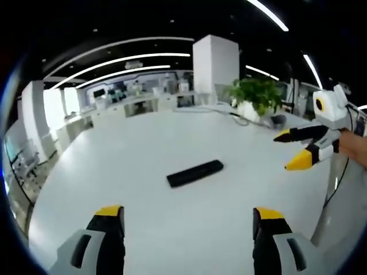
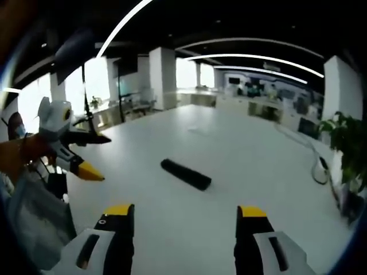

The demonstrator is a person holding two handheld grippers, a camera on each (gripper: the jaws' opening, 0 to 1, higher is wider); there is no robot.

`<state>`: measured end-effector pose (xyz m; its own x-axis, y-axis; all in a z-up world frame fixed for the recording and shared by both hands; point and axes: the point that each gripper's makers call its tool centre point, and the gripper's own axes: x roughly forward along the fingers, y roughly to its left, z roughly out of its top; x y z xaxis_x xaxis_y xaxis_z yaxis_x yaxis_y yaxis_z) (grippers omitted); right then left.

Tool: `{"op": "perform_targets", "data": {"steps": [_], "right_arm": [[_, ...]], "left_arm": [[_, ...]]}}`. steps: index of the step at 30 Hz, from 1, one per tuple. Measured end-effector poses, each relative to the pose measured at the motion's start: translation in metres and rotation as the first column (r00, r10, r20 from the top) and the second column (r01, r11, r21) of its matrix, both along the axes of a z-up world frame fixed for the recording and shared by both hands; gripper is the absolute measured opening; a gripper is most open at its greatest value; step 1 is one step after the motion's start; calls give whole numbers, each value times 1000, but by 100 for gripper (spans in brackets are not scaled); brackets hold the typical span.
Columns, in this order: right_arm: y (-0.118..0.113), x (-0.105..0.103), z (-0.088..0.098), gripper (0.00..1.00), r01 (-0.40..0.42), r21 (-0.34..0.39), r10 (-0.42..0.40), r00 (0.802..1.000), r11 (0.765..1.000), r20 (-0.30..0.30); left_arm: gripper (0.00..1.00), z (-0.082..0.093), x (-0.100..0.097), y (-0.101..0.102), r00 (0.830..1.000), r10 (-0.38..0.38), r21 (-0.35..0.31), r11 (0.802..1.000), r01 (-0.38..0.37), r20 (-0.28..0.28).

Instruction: Press the specified remote control buttons in sequence, fully releasing each button before pressing the next.

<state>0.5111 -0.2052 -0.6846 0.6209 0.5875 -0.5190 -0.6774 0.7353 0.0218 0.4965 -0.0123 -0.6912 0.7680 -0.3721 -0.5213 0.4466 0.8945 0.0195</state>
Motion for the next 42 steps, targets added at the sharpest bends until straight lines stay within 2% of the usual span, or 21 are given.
{"op": "perform_targets", "data": {"steps": [14, 32, 42], "right_arm": [[-3, 20, -13, 69, -10, -35, 10, 1000, 999, -16], [0, 39, -35, 69, -47, -62, 44, 998, 997, -44], [-1, 49, -39, 69, -50, -62, 47, 998, 997, -48]], "left_arm": [[94, -19, 21, 6, 999, -20, 8, 1000, 20, -35], [93, -31, 43, 11, 998, -38, 26, 999, 39, -52], [92, -32, 60, 13, 998, -39, 36, 999, 41, -53]]}}
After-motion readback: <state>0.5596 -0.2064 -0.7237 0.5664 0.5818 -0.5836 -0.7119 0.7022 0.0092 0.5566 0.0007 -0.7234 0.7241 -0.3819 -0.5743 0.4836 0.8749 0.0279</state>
